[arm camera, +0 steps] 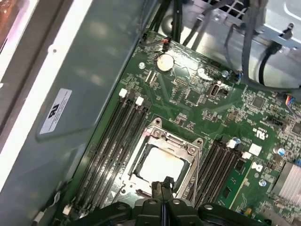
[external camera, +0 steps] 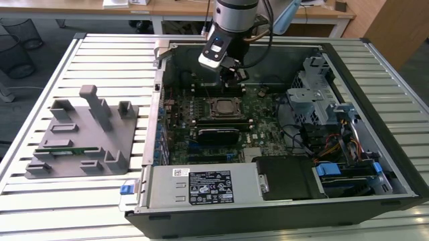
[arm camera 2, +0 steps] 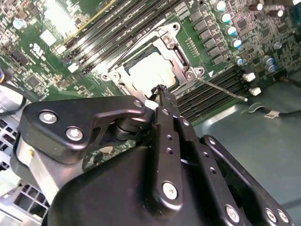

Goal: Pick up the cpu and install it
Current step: 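Install the first cpu locking lever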

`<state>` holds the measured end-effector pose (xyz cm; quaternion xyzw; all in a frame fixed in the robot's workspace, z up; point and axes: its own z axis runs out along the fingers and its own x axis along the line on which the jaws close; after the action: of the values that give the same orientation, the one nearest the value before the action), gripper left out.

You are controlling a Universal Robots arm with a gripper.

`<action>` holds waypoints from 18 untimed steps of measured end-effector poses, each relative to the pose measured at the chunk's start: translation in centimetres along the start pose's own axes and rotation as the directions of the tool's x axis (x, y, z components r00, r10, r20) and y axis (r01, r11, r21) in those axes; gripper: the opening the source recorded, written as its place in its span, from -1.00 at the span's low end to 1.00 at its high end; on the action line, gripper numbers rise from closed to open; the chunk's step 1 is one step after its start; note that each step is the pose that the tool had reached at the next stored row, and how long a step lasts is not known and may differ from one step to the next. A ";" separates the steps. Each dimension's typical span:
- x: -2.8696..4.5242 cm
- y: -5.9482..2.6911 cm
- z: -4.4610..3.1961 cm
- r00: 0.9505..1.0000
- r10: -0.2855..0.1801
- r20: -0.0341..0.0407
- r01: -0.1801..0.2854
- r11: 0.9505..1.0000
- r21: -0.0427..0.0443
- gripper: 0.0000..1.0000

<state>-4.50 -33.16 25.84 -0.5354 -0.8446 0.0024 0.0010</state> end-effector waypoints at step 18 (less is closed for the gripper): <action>0.00 0.00 0.10 0.956 -0.295 0.002 0.295 0.956 0.000 -0.79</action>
<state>-4.50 -33.16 25.74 -0.4034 -0.9150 0.0025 0.0006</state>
